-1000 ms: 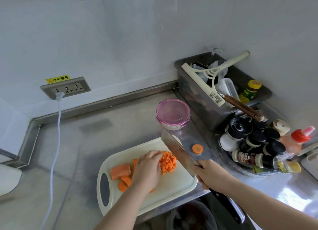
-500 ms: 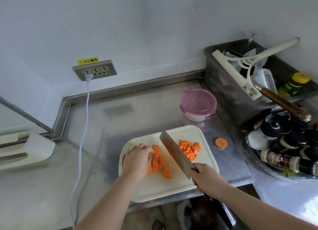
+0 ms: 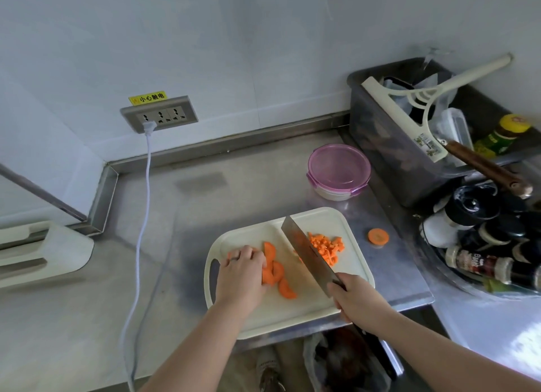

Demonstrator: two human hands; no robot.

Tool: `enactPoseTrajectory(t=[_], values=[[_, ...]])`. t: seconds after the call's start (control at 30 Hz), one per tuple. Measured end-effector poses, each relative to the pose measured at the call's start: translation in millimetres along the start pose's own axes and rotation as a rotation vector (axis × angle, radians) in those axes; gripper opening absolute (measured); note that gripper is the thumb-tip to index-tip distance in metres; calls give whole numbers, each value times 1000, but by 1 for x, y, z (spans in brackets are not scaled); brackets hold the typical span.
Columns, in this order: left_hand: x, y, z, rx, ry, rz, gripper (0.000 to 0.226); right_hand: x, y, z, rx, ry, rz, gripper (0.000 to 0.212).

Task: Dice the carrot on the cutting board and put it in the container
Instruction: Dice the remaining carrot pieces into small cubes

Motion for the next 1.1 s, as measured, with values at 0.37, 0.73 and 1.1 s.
enactPoseTrajectory(t=[0.37,0.73,1.1], values=[[-14,1,-10,143,629,-129,13,7,13,10,18,-138,36,21],[-16,4,-27,142,577,-164,37,2,20,13,28,-95,43,25],[-40,7,-20,152,84,-308,37,1,21,15,40,-69,48,24]])
Point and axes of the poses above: each hand's wrist, its own y-axis away from the middle knuckle, its own z-axis out of the back of the hand, x = y × z, the point moved 10 cm from there along -y, towards the middle knuckle, and after that the axes turned 11 degrees about x, right-handed, at the moved point
